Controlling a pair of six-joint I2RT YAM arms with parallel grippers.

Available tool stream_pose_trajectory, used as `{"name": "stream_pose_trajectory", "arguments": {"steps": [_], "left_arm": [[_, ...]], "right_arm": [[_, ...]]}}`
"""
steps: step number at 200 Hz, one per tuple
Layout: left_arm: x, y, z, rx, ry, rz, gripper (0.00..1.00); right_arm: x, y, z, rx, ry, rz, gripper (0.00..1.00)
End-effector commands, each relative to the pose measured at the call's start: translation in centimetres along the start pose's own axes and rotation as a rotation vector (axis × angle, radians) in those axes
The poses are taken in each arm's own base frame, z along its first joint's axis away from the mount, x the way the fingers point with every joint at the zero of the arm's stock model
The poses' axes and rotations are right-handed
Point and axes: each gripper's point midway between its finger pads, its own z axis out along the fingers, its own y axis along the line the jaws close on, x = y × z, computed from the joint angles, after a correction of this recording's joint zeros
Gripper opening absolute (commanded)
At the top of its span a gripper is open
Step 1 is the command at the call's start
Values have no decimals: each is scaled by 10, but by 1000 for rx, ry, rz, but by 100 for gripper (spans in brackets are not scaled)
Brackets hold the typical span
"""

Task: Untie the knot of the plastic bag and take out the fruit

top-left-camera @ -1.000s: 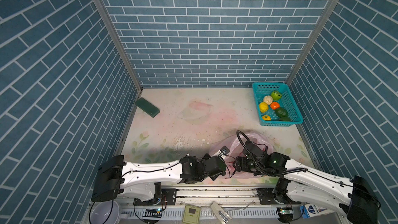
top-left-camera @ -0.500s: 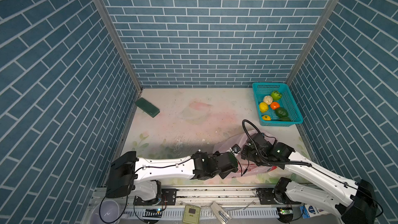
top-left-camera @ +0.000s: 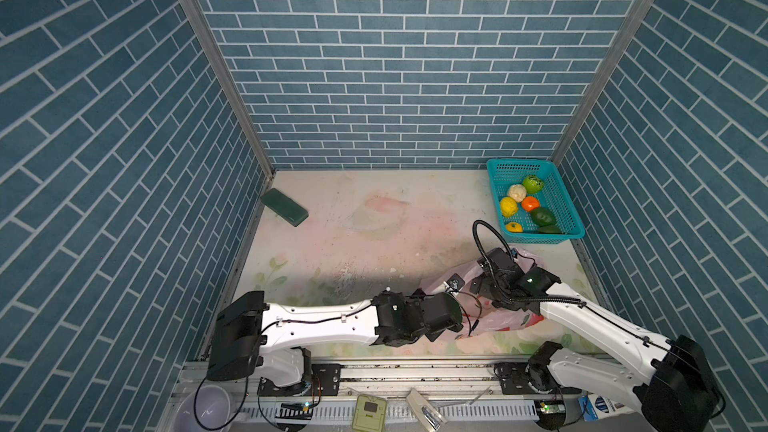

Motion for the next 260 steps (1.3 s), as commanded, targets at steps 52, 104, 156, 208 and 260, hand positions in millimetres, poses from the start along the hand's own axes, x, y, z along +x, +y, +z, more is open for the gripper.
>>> {"name": "stream_pose_trajectory", "arguments": {"steps": [52, 104, 156, 208, 260], "left_arm": [[7, 2, -20, 85, -20, -90, 31], [-32, 3, -65, 194, -139, -117, 97], [-75, 10, -60, 279, -148, -133, 100], [-110, 13, -10, 307, -87, -120, 92], [-130, 13, 28, 351, -105, -147, 78]], "right_arm": [[6, 55, 0, -231, 72, -184, 96], [13, 53, -13, -277, 81, -244, 95], [18, 43, -25, -275, 93, -246, 95], [24, 28, -41, -271, 109, -167, 94], [32, 24, -29, -284, 112, -187, 94]]}}
